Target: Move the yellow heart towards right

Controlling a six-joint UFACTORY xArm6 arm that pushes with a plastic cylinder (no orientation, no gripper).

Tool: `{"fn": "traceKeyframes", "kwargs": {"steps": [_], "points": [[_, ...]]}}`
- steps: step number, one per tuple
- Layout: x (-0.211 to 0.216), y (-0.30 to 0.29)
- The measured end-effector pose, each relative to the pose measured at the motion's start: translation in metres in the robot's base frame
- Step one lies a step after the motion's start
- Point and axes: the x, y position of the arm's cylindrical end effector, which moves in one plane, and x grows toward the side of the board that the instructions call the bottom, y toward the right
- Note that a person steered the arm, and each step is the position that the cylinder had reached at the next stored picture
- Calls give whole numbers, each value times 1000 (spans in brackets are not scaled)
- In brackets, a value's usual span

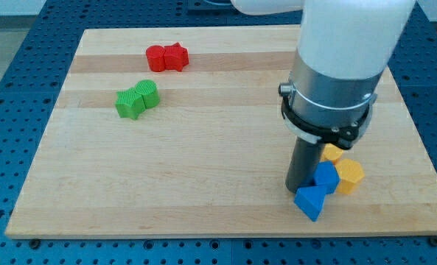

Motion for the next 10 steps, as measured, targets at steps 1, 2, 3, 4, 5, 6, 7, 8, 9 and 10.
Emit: {"fn": "traceKeyframes", "kwargs": {"steps": [1, 2, 3, 4, 5, 6, 7, 8, 9, 10], "points": [[5, 0], [7, 0], [-3, -1], [-28, -1], [-46, 5], [-46, 31], [-41, 71], [-41, 102], [-41, 102], [-41, 100]]}}
